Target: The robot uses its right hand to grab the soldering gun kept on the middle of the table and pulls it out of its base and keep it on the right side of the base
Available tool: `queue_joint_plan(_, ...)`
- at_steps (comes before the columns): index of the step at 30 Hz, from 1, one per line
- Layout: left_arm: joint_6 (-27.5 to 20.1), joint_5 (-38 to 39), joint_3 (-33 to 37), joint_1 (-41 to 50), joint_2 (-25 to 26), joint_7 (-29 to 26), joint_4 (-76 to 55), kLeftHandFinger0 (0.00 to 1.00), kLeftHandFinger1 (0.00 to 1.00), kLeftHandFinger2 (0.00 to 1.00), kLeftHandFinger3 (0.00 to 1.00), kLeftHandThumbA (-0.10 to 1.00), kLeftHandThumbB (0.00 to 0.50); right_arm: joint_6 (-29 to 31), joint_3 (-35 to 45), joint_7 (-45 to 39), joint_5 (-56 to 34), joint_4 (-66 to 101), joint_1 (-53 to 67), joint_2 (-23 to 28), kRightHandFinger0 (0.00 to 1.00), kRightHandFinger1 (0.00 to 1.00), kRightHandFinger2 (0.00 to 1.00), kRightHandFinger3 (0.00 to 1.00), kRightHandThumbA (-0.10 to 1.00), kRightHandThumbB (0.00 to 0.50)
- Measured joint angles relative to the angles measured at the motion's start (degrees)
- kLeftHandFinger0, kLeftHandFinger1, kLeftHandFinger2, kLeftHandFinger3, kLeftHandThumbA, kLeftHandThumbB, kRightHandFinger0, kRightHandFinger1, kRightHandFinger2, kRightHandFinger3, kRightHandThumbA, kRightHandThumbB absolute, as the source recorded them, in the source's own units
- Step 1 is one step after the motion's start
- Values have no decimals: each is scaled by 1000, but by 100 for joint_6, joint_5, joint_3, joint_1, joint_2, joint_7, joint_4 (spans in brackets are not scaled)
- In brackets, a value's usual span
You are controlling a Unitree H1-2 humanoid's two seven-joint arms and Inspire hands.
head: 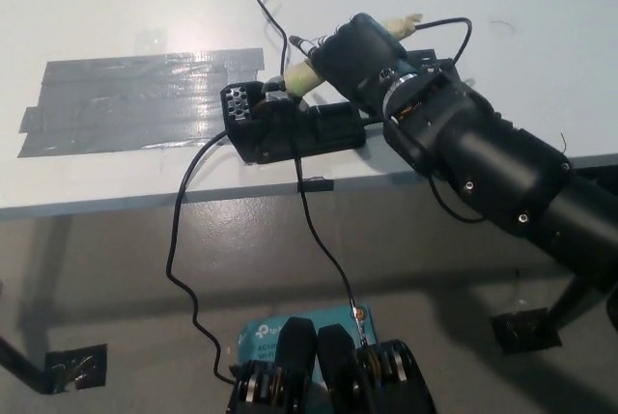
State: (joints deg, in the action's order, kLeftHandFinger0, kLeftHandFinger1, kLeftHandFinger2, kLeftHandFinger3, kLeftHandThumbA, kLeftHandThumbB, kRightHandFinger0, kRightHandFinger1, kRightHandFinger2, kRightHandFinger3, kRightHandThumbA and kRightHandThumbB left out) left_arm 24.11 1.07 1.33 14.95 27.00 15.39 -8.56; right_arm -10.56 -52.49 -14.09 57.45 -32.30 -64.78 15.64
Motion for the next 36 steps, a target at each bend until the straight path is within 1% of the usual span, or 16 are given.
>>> queue_joint_plan(3,6,-3,36,-33,-2,0,3,370,518,656,838,555,257,108,-9,440,51,-158,35,-8,0,0,245,397,-100,215)
queue_joint_plan(6,15,-8,64,-54,-1,0,14,386,524,644,816,577,269,220,-3,795,78,-282,88,-8,0,0,241,380,-100,226)
queue_joint_plan(7,16,-9,73,-62,-1,0,20,367,492,613,802,611,283,259,1,918,88,-318,110,-8,0,0,538,422,-100,142)
queue_joint_plan(8,19,-12,82,-68,-1,0,23,366,490,608,800,614,284,289,7,1025,96,-362,126,-8,0,0,471,430,-100,161)
queue_joint_plan(10,23,-20,99,-78,-1,0,25,364,486,607,802,604,266,364,6,1242,129,-438,135,-8,0,0,151,458,-100,140)
queue_joint_plan(12,27,-29,109,-83,-1,0,25,392,508,627,814,599,259,461,5,1449,179,-538,138,-5,0,0,37,422,-77,139)
queue_joint_plan(13,29,-33,112,-83,-1,0,25,400,510,634,821,600,259,507,5,1548,196,-592,138,-3,0,0,31,413,-65,145)
queue_joint_plan(14,31,-35,115,-84,-1,0,25,414,517,642,832,603,265,544,4,1647,211,-644,139,-2,0,0,10,401,42,212)
queue_joint_plan(15,32,-36,117,-85,0,0,25,410,516,642,826,603,283,579,4,1715,219,-683,139,-2,0,0,0,462,151,229)
queue_joint_plan(17,35,-37,118,-86,0,0,25,397,512,648,838,612,271,665,4,1888,231,-783,139,-1,0,0,38,443,-93,227)
queue_joint_plan(19,39,-38,120,-92,0,0,25,414,519,653,836,612,273,763,8,2073,241,-884,138,7,0,0,15,345,-100,229)
queue_joint_plan(21,44,-40,121,-94,1,0,24,432,526,647,812,606,282,868,8,2241,263,-978,137,24,0,0,115,336,-100,221)
queue_joint_plan(22,50,-42,122,-97,2,0,24,432,526,647,812,605,282,958,8,2382,283,-1056,134,48,0,0,86,329,-100,220)
queue_joint_plan(24,56,-45,122,-108,4,1,24,408,514,639,809,615,292,1082,9,2563,322,-1125,133,94,0,0,46,358,-100,258)
queue_joint_plan(32,76,-70,128,-129,63,7,21,388,500,640,809,618,292,1608,69,3222,471,-1376,97,340,0,0,0,362,-100,221)
queue_joint_plan(36,107,-117,139,-123,116,9,14,422,520,641,830,622,272,1752,207,3498,560,-1582,-4,528,0,0,43,440,-74,228)
